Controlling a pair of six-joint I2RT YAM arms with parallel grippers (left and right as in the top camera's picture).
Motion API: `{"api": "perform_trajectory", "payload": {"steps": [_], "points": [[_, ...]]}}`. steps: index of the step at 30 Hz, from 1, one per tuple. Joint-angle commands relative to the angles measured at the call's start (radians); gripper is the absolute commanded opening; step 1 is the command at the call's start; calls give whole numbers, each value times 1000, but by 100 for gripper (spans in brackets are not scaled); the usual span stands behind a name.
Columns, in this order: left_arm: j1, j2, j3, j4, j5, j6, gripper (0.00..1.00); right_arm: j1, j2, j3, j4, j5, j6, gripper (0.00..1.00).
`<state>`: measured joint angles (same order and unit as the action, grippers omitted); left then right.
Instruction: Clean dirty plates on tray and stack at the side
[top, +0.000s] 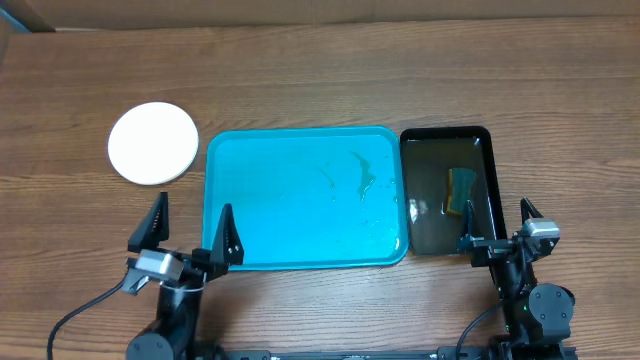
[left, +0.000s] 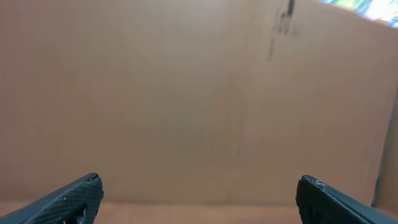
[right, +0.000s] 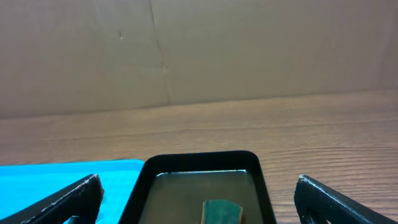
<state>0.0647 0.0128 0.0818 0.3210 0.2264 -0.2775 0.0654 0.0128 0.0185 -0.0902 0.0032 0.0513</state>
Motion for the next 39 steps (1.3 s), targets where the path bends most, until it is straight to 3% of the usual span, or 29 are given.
{"api": "perform_trajectory", "payload": {"steps": [1, 8, 13, 17, 39], "points": [[-6, -10, -48, -3, -36, 12, 100, -4, -10, -11, 6, -6, -3, 100], [-6, -10, -77, -220, -114, 16, 100, -4, -10, -11, 6, -6, -3, 100], [-6, -10, -77, -395, -127, 94, 100, -4, -10, -11, 6, -6, -3, 100], [-6, -10, -77, -391, -123, 172, 100, -4, -10, -11, 6, -6, -3, 100], [-6, -9, -77, -391, -126, 173, 100, -4, -10, -11, 6, -6, -3, 100]]}}
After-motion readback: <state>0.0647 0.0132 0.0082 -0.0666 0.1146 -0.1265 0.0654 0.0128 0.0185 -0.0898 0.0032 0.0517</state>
